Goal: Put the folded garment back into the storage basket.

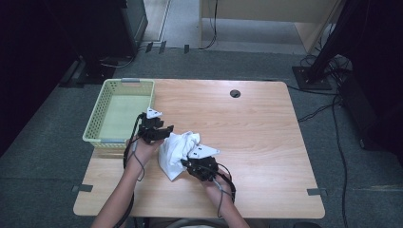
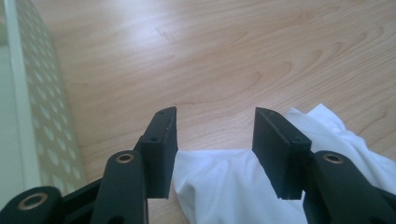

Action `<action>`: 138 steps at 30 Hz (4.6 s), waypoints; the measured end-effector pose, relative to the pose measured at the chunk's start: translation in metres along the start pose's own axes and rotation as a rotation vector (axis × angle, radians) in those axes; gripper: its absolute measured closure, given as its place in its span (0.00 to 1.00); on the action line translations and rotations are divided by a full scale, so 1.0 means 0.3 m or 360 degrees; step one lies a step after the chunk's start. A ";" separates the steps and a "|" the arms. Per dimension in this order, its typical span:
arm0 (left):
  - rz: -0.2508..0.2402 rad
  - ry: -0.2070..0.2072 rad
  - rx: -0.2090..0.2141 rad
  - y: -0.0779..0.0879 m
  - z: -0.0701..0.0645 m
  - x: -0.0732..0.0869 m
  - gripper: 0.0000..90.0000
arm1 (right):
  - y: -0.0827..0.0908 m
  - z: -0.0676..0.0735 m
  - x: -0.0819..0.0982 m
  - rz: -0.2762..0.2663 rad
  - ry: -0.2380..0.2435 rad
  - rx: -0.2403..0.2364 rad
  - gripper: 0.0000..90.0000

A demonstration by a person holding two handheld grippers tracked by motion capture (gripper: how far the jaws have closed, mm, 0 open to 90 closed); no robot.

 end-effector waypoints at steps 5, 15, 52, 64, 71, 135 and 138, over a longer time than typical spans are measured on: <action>0.0064 -0.0026 0.0001 -0.038 -0.037 0.037 0.46 | -0.001 0.000 0.025 0.0010 -0.0016 -0.0002 0.90; 0.0167 0.0048 -0.0018 -0.120 -0.021 0.118 0.35 | -0.001 -0.008 0.055 0.0031 -0.0029 -0.0001 0.90; -0.0087 -0.0037 0.0082 -0.008 -0.021 -0.017 0.90 | 0.023 -0.003 -0.031 -0.0034 0.0025 0.0002 0.90; -0.0149 -0.0024 0.0015 0.077 0.071 -0.153 0.90 | 0.020 0.001 -0.189 -0.0118 0.0077 -0.0017 0.90; -0.0197 -0.0009 -0.0028 0.122 0.122 -0.205 0.90 | 0.005 0.013 -0.268 -0.0137 0.0125 -0.0022 0.90; 0.0152 0.0175 -0.0358 -0.059 0.734 -0.068 0.35 | -0.543 0.058 -0.488 0.0003 0.0172 -0.0190 0.48; 0.0149 0.0138 -0.0367 -0.053 0.731 -0.063 0.34 | -0.518 0.049 -0.488 -0.0011 0.0189 -0.0190 0.48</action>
Point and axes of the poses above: each handheld gripper's, and its own axes: y roughly backward along the jaws, x roughly out of its underside, z roughly to its left, the point moved 8 cm from there along -y, roughly forward along the jaws, and after that the axes turned 2 degrees about -y, right-handed, at the moved point
